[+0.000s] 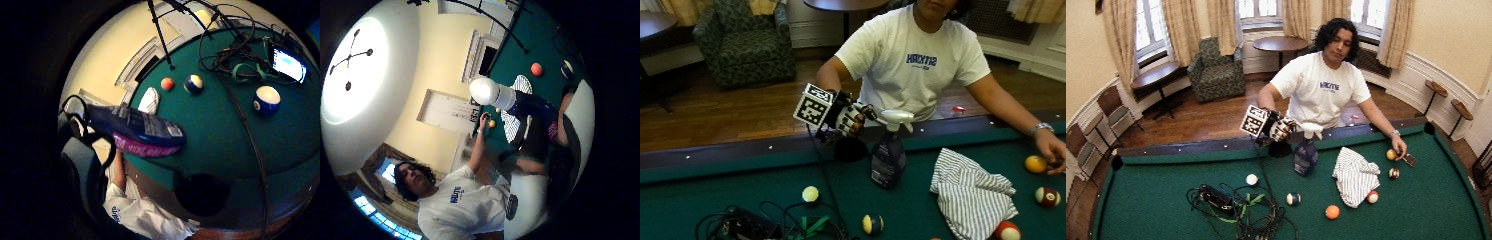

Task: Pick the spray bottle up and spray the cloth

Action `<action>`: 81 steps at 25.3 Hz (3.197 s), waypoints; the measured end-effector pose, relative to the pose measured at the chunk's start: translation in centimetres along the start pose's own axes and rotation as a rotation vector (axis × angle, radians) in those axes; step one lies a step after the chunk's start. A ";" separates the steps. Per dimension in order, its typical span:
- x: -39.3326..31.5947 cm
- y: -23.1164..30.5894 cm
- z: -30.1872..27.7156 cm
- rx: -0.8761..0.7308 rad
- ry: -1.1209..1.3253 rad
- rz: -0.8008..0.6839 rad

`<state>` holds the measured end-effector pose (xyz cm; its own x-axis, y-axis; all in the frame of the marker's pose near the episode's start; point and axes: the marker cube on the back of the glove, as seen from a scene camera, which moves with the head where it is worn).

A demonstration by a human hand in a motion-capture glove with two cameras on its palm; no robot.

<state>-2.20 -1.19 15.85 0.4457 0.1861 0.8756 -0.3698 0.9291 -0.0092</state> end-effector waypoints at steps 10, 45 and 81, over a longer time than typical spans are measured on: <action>0.2 0.7 -0.6 -0.012 0.030 0.012; -0.9 -2.5 7.7 -0.140 -0.158 0.046; -3.1 -6.4 14.9 0.066 -0.199 0.035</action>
<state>-13.37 -12.45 20.37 0.2638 0.1452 0.9536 -0.4376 0.8990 -0.0159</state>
